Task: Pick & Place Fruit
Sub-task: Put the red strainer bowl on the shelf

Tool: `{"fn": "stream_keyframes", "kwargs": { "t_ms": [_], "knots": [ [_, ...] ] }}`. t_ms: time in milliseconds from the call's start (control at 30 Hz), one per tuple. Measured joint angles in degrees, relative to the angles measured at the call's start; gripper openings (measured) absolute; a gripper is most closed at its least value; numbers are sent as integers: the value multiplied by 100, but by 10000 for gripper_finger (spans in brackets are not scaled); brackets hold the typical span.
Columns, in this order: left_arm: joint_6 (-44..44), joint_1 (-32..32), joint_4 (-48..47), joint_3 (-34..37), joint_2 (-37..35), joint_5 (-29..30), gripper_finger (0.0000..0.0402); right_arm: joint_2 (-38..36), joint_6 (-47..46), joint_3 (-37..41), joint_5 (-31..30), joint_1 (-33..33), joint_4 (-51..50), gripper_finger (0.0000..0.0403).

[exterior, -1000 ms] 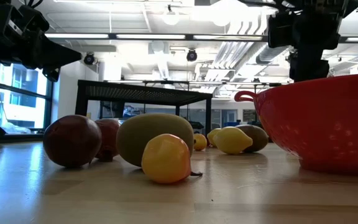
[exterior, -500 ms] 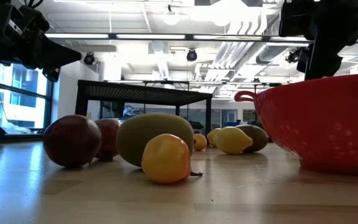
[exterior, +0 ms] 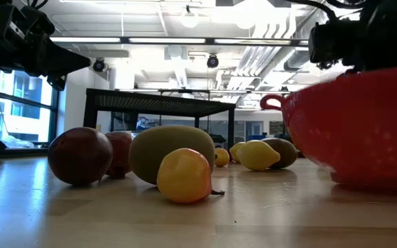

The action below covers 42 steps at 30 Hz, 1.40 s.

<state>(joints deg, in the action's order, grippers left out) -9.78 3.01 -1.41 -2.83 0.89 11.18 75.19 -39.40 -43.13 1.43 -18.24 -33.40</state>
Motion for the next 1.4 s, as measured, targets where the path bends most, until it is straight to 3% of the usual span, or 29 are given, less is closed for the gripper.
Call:
{"fn": "stream_keyframes", "kwargs": {
  "t_ms": [333,867,1400],
  "knots": [
    [2,0,0,0,0,2,0,173,-139,0,34,-63,168,160],
    [2,0,0,0,0,2,0,-596,-281,-2,147,-81,344,160],
    [2,0,0,0,0,0,0,-204,-299,-2,173,-378,514,160]
  ]
}}
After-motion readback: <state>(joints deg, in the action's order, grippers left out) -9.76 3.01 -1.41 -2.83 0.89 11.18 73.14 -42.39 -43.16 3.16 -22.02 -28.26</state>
